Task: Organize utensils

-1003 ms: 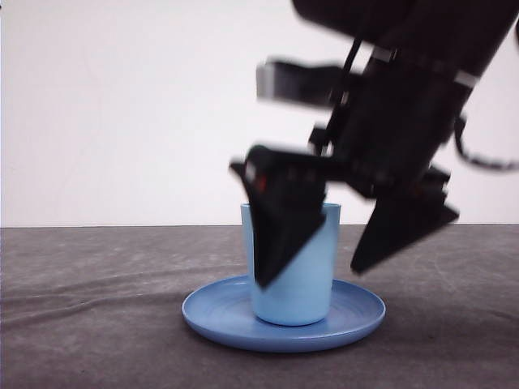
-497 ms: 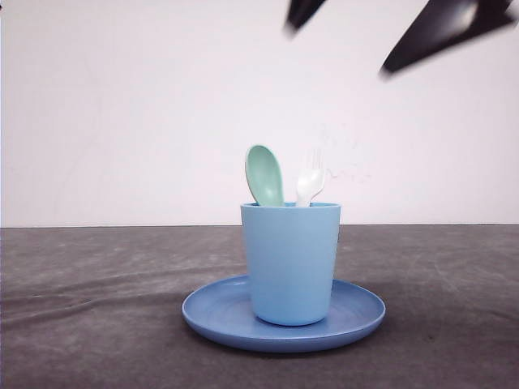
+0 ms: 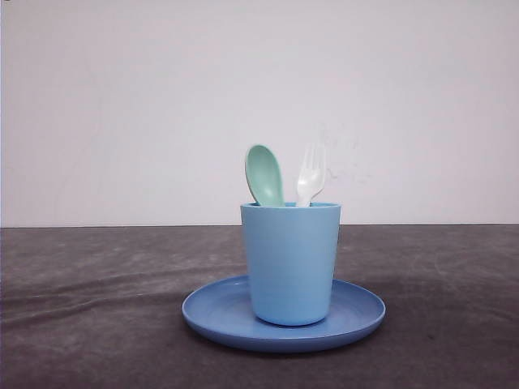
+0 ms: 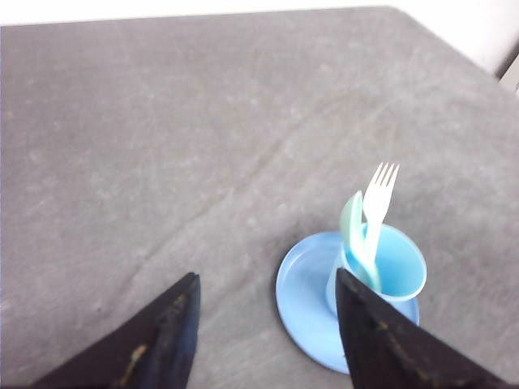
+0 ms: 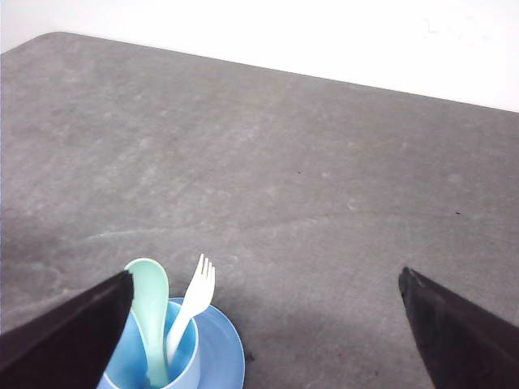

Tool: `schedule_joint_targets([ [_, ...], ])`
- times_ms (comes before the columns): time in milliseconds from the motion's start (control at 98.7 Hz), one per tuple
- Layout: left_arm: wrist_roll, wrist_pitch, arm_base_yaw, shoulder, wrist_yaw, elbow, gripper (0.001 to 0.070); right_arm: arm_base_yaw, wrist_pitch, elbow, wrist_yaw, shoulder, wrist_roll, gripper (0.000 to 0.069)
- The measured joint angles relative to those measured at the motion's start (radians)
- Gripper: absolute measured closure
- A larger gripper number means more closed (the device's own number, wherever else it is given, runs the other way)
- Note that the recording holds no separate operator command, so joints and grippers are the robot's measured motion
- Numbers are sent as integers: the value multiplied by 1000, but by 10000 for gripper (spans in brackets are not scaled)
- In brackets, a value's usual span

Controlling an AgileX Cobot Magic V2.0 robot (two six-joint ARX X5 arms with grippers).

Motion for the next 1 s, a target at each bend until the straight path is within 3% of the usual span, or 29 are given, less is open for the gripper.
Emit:
schedule_joint_targets([
  [81,-3,16,0,0,0,0,393,0,0,0,0,2,-3,36],
  [122,-3,20,0,0,0,0,395,0,0,0,0,2,-4,73],
  [182,-3,21,0,0,0,0,440,0,0,0,0,2,-4,213],
  [253,-6,22,0,0,0,0,588,0,0,0,2,2,-5,424],
  [294,-6,23,0,0,0,0,636,0,0,0,2,2,-6,536],
  [375,-7,24,0,0,0,0,675,0,0,0,5,2,-7,645],
  [517,-7,24,0,0,0,0,684,0,10,0,7,2,-7,686],
  [1003,-6,17,0,0,0,0,684,0,38,0,7,2,-7,689],
])
